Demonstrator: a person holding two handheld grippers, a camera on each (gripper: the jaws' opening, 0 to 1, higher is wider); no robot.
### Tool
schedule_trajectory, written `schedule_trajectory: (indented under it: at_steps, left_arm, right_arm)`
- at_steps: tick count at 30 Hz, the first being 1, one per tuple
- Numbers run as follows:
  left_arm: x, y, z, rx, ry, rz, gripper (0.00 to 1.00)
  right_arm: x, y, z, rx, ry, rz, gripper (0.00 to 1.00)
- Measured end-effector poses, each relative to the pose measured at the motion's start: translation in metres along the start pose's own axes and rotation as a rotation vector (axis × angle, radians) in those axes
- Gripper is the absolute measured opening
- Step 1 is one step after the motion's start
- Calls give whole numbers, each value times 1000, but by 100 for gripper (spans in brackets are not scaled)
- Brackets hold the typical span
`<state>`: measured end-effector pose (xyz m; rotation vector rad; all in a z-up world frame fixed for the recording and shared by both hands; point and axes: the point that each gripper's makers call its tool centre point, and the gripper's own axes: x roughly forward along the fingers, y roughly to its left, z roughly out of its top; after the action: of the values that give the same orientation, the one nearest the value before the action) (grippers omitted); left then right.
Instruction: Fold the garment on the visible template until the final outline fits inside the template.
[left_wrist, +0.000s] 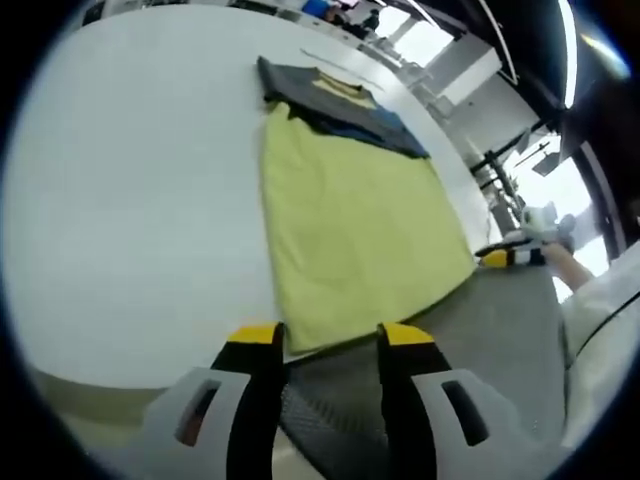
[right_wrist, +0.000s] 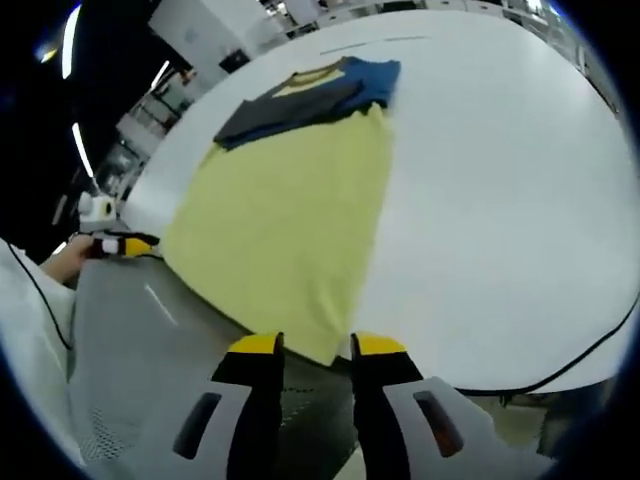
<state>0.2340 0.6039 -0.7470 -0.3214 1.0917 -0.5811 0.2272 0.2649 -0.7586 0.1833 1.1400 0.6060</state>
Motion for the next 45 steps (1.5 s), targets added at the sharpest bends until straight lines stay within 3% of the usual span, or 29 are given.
schedule_trajectory:
  at_steps: [14, 30, 36, 45]
  left_arm:
    - [1, 4, 0, -17, -4, 6, 28]
    - [5, 10, 0, -15, 9, 41, 14]
    - [5, 17, 0, -21, 14, 83, 5]
    - [5, 20, 0, -39, 9, 105, 0]
  right_arm:
    - [6, 0, -3, -1, 31, 4, 20]
    - [7, -9, -4, -12, 39, -32, 8]
    - [8, -10, -3, -48, 45, -51, 5]
    - [10, -10, -3, -145, 65, -72, 4]
